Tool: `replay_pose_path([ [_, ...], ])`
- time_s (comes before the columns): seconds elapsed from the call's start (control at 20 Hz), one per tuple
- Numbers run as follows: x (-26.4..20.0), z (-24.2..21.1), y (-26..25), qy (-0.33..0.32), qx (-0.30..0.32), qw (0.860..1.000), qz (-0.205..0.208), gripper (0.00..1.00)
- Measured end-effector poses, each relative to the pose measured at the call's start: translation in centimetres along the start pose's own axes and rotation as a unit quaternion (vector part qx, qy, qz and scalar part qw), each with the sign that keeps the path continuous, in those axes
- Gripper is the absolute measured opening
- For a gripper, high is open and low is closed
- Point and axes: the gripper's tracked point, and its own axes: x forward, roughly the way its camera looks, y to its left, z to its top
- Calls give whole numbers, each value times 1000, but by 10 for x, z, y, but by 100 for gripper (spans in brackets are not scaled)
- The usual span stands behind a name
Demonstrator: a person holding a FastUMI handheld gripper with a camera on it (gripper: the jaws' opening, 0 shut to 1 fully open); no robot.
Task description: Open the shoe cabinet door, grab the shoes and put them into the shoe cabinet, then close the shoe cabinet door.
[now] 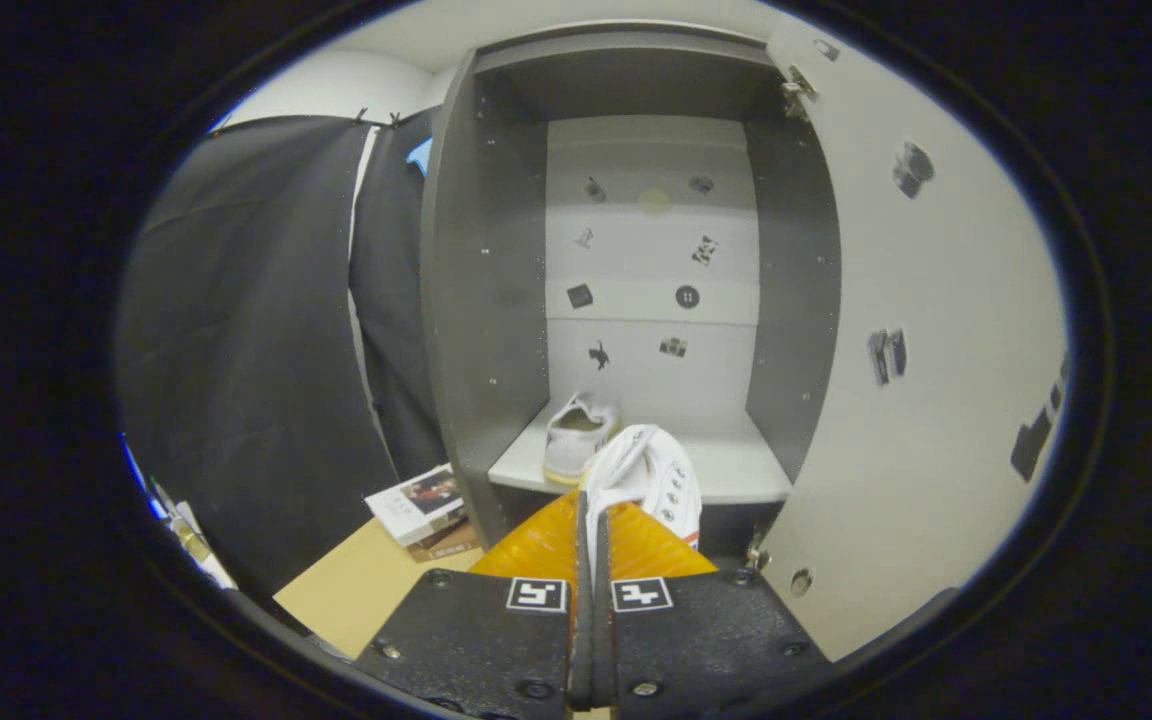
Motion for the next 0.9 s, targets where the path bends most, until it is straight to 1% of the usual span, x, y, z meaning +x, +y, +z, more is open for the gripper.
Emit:
replay_pose_path([
  [0.15,44,35,-19,-22,1,1000,-16,4],
  [0.25,74,54,-31,-37,-2,999,-19,3],
  [0.4,117,70,-46,-53,-45,997,-25,3],
  [0.45,130,72,-52,-54,-59,996,-33,3],
  [0.6,168,58,-67,-32,-78,995,-55,4],
  [0.75,200,33,-87,3,-85,994,-74,3],
  [0.9,215,5,-95,38,-77,994,-72,4],
])
